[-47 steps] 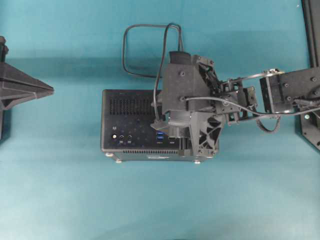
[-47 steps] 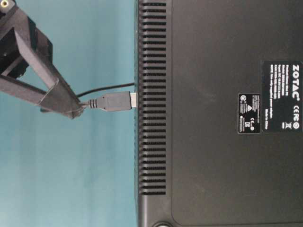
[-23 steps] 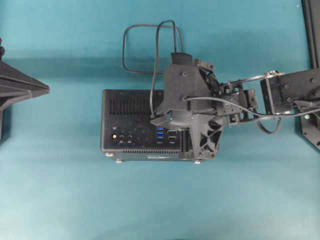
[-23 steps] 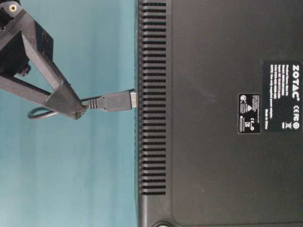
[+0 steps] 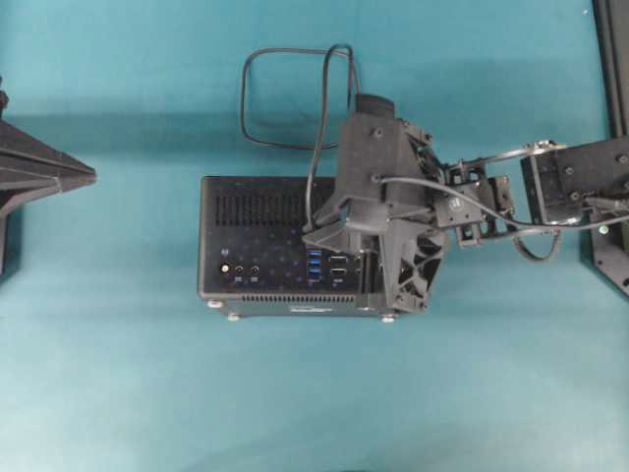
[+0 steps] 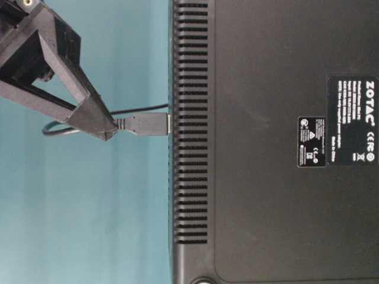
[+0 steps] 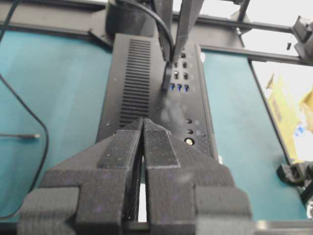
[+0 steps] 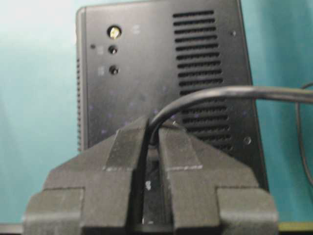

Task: Insert the USB into the PC box with both arms.
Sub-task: 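Open the right gripper to release the inserted plug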

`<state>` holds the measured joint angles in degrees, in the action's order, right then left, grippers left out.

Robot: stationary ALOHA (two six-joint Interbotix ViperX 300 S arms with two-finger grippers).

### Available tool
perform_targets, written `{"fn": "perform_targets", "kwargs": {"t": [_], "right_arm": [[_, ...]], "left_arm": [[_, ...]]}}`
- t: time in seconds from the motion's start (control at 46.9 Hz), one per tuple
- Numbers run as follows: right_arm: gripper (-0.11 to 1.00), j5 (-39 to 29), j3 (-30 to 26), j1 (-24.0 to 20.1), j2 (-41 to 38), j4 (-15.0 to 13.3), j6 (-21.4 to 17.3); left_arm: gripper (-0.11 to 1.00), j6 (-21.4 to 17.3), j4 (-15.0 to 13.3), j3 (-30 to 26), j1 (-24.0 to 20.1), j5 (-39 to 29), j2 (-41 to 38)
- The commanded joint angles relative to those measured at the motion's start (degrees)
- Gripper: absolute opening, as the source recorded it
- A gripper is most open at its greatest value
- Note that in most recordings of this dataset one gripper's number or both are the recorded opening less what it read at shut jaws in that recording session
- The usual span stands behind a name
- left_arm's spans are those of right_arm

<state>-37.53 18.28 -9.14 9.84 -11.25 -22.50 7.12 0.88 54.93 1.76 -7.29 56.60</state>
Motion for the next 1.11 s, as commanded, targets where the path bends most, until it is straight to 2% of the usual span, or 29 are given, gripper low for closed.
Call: {"fn": "perform_targets", "kwargs": {"t": [0.0, 0.299, 0.49, 0.704, 1.087], "right_arm": [[0.07, -0.2, 0.7, 0.4, -0.2, -0.1, -0.6], [0.07, -0.2, 0.7, 1.9, -0.4, -1.2, -0.3], [0.07, -0.2, 0.6, -0.8, -0.5, 0.4, -0.8], [0.07, 0.4, 0.5, -1.9, -0.9, 2.5, -0.9], [0.07, 0.7, 0.9, -0.2, -1.8, 2.2, -0.8]], "left_arm": [[0.00, 0.1, 0.2, -1.1, -0.1, 0.4, -0.2], [0.00, 0.1, 0.1, -1.1, -0.1, 0.5, -0.3], [0.00, 0.1, 0.1, -0.8, -0.1, 0.4, -0.4], [0.00, 0.1, 0.1, -0.7, -0.1, 0.5, -0.5], [0.00, 0.1, 0.1, -0.8, -0.1, 0.5, -0.4]]}}
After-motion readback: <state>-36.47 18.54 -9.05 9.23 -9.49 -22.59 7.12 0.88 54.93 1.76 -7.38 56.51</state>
